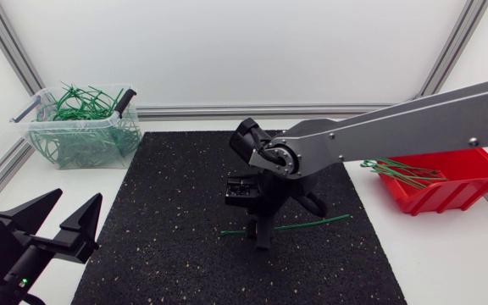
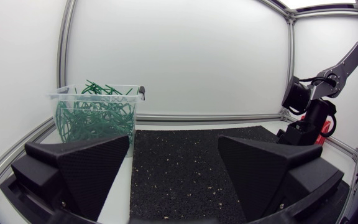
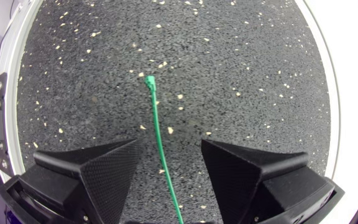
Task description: Take a green cable tie from the red box, thread the tail through the head to close it, then place it in the transparent bin on the left.
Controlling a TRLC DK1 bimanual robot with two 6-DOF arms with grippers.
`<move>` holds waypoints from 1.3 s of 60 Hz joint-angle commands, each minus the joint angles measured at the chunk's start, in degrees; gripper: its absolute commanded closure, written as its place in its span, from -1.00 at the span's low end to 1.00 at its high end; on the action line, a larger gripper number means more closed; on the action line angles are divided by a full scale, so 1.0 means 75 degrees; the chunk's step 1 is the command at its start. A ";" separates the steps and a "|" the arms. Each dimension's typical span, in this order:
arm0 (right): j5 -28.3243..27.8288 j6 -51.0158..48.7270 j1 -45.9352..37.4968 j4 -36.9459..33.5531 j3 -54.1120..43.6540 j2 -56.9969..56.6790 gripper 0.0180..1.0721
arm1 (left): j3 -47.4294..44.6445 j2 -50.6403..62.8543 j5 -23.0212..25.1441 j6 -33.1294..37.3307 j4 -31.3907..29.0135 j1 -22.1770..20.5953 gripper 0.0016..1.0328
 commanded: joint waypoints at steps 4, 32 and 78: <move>0.0164 -0.0055 -0.0201 0.0221 0.0113 0.0258 -0.37 | -0.0313 0.0088 -0.0056 0.0013 -0.0167 -0.0032 -0.93; 0.0679 -0.0101 -0.0060 0.0760 -0.0566 0.0153 -0.37 | -0.0313 0.0100 -0.0056 0.0013 -0.0167 -0.0090 -0.93; 0.0902 0.0027 0.0725 0.0584 -0.1305 -0.1113 -0.37 | -0.0313 0.0088 -0.0056 0.0013 -0.0179 -0.0125 -0.93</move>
